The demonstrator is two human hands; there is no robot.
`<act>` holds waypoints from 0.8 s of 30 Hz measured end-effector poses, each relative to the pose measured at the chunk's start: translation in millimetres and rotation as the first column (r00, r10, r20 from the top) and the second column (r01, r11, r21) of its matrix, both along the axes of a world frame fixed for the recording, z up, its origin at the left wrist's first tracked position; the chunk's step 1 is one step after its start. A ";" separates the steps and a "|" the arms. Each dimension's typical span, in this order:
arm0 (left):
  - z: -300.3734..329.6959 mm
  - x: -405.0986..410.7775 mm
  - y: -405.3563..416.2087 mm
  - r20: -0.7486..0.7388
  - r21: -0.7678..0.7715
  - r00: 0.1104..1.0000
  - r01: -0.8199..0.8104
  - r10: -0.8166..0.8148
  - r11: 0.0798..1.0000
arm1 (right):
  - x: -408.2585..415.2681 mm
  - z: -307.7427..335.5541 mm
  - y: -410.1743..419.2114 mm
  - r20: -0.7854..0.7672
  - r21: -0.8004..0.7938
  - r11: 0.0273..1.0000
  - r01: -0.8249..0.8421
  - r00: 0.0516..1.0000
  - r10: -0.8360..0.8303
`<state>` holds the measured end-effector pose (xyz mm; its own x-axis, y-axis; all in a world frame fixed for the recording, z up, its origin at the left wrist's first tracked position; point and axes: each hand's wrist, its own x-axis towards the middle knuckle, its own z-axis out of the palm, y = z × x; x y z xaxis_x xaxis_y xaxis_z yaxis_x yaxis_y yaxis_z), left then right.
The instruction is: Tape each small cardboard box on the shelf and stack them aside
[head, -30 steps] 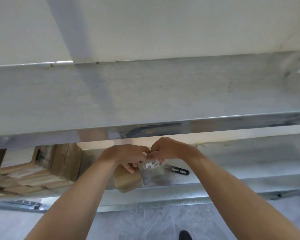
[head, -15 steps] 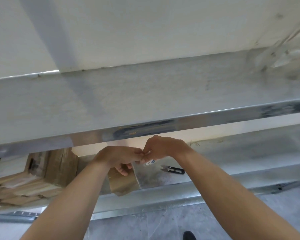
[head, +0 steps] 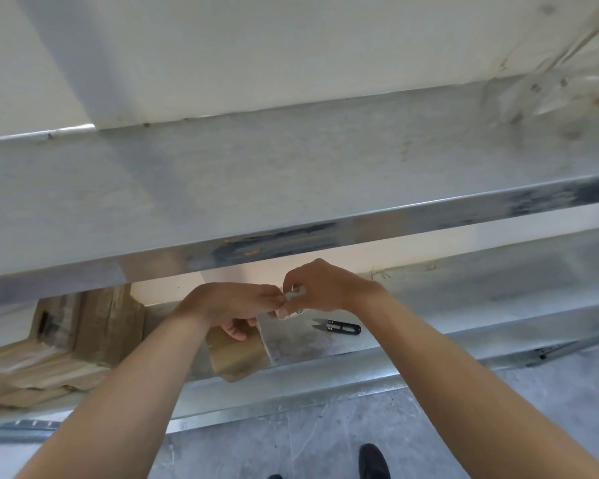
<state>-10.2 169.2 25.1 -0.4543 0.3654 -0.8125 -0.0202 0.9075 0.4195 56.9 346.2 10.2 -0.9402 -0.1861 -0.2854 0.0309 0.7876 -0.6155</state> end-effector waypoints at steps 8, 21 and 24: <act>-9.9 -6.9 -5.8 0.045 0.070 0.999 -0.024 0.020 0.997 | 73.5 -96.5 42.4 -0.057 0.255 0.869 0.423 0.904 -0.423; -15.1 -12.1 -10.7 0.086 0.111 0.994 -0.077 0.068 0.991 | 71.7 -99.4 9.9 0.052 0.510 0.842 0.174 0.971 -0.232; -15.6 -13.5 -11.0 0.095 0.117 0.994 -0.072 0.061 0.990 | 76.6 -93.5 1.6 0.116 0.486 0.865 0.126 0.972 -0.207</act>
<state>-23.8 158.2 9.5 -0.4076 0.4343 -0.8033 -0.1220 0.8459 0.5192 133.4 347.9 -83.3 -0.8796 0.1639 -0.4466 0.2528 0.9563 -0.1468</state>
